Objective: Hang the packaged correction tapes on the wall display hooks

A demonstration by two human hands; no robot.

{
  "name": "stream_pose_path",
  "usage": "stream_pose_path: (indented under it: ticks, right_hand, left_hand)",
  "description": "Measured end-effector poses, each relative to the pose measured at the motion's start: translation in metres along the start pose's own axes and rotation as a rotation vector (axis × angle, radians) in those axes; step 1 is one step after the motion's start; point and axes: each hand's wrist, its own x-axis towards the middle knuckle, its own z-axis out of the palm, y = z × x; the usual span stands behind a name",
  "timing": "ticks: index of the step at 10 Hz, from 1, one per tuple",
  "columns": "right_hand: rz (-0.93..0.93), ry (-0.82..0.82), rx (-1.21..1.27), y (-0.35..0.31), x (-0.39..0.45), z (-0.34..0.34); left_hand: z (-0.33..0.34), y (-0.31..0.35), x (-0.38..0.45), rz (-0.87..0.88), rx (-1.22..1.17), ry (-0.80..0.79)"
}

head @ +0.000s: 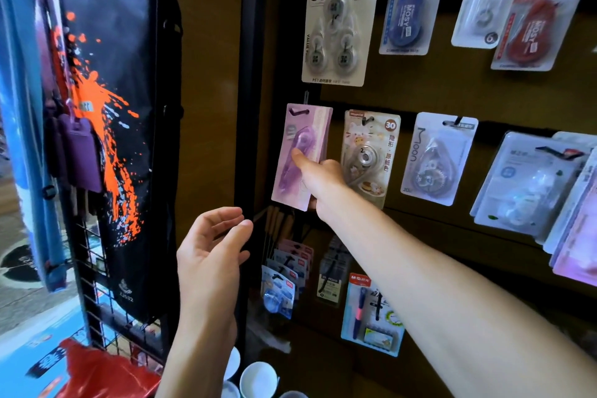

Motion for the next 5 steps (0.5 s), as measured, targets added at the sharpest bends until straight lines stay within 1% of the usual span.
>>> stream_pose_path:
  ticks: [3,4,5]
  right_hand:
    - [0.137,-0.060,0.095,0.001,0.011,-0.009]
    - [0.234,-0.123,0.126,0.013,0.002,-0.026]
    - [0.268,-0.139,0.086,0.037,-0.010,-0.040]
  left_hand:
    - [0.005,-0.004,-0.004,0.017,0.014,-0.015]
    - [0.010,-0.005,-0.006,0.030,0.024,-0.032]
    - [0.011,-0.006,-0.006,0.042,0.022,-0.035]
